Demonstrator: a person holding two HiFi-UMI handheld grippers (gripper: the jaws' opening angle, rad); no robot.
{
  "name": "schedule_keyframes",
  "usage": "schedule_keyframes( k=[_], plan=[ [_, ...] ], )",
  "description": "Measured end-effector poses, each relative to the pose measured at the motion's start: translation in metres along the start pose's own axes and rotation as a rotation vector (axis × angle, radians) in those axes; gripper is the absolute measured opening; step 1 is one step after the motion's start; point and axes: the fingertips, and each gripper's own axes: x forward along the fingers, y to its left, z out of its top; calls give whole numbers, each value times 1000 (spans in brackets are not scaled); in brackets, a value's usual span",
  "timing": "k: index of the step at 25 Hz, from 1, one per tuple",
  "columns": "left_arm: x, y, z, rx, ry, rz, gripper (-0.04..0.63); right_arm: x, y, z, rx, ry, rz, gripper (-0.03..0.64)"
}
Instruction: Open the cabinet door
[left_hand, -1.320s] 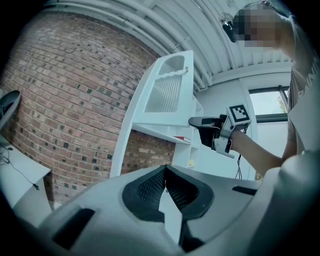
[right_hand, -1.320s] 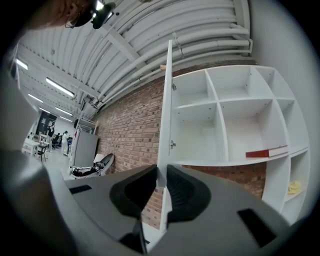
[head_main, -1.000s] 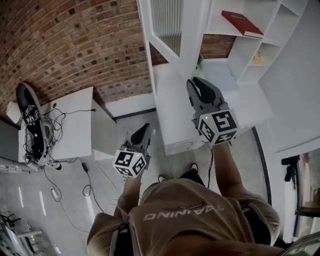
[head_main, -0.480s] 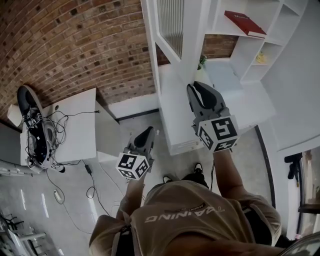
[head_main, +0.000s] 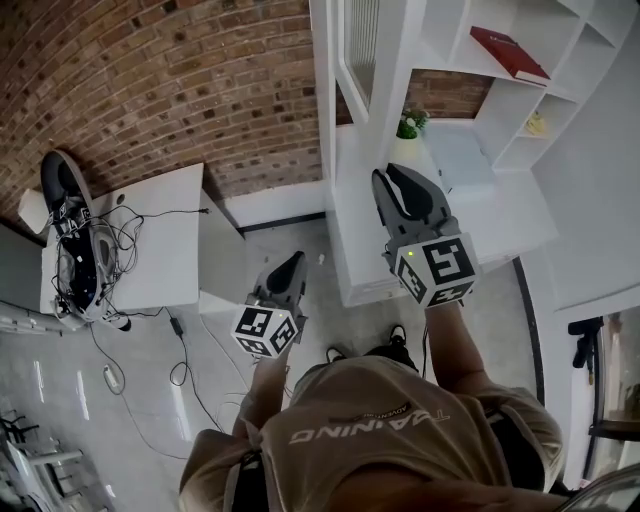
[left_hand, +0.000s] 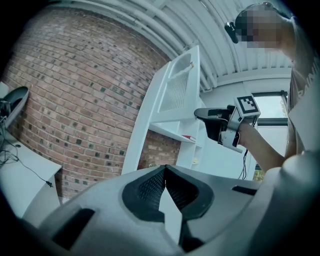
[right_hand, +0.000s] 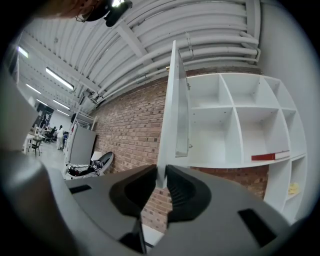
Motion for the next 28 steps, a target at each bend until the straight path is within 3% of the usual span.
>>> schedule_keyframes(
  k=[10, 20, 28],
  plan=[
    [-12, 4, -5, -25, -17, 20, 8, 6, 13, 0, -8, -11, 29, 64],
    [3, -12, -7, -22, -12, 9, 8, -6, 16, -7, -18, -10, 140, 58],
    [35, -45, -6, -12, -3, -31, 8, -27, -13, -24, -4, 33, 168, 31]
  ],
)
